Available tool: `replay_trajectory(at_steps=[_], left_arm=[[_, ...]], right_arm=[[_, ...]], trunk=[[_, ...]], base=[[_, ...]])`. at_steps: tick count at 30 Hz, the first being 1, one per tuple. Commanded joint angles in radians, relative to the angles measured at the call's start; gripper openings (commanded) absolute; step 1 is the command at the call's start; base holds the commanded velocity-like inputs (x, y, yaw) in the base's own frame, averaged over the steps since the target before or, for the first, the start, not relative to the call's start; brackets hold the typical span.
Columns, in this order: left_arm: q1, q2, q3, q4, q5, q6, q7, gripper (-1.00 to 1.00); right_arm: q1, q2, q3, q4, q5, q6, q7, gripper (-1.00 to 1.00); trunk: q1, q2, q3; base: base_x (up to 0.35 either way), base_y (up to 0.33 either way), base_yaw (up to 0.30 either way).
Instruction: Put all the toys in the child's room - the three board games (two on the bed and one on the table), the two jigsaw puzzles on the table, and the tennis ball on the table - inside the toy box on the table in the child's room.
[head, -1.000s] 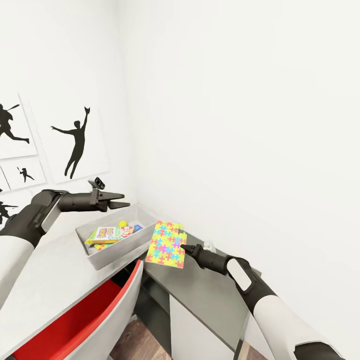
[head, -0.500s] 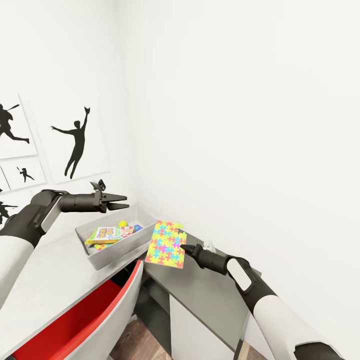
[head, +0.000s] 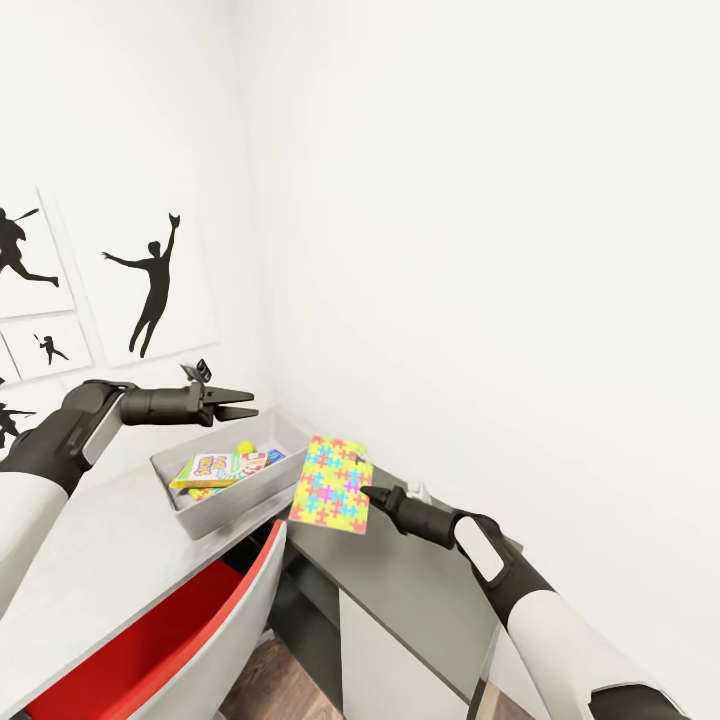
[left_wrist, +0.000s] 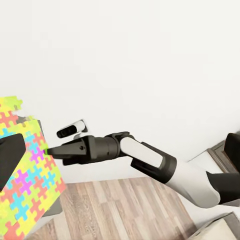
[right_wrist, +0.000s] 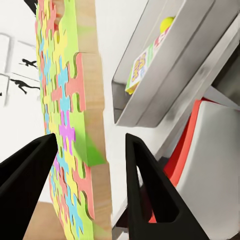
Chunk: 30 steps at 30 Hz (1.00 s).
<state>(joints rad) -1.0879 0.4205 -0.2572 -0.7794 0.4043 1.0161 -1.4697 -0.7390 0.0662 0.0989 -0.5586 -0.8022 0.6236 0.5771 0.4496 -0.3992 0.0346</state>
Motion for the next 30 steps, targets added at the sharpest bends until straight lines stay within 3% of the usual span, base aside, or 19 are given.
replay_trajectory(at_steps=[1, 7, 14, 23, 30], left_arm=[[0.0, 0.001, -0.004, 0.001, 0.002, 0.01, -0.003, 1.0], [0.0, 0.002, -0.003, 0.006, 0.002, 0.011, 0.0, 1.0], [0.001, 0.004, -0.004, 0.008, 0.001, 0.005, -0.004, 1.0], [0.003, 0.006, -0.002, 0.008, -0.001, 0.003, -0.005, 1.0], [0.003, 0.006, -0.002, 0.008, -0.001, 0.003, -0.004, 1.0]], right_arm=[[0.0, 0.0, 0.001, 0.0, -0.005, 0.005, 0.004, -1.0], [0.0, 0.002, 0.003, -0.055, -0.006, 0.014, 0.008, -1.0], [-0.011, 0.02, 0.001, -0.087, -0.004, 0.074, -0.009, -1.0], [-0.082, 0.033, 0.0, -0.177, -0.022, 0.131, -0.212, -1.0], [-0.086, 0.032, -0.001, -0.243, -0.043, 0.144, -0.279, -1.0]], trunk=[[0.0, -0.001, -0.001], [0.0, -0.001, -0.001], [0.0, -0.001, -0.001], [0.0, -0.001, -0.001], [0.0, -0.001, -0.006]], base=[[0.0, 0.0, 0.0], [0.0, 0.0, 0.038], [0.0, 0.0, 0.243], [0.0, 0.0, 0.28], [0.0, 0.091, 0.229]])
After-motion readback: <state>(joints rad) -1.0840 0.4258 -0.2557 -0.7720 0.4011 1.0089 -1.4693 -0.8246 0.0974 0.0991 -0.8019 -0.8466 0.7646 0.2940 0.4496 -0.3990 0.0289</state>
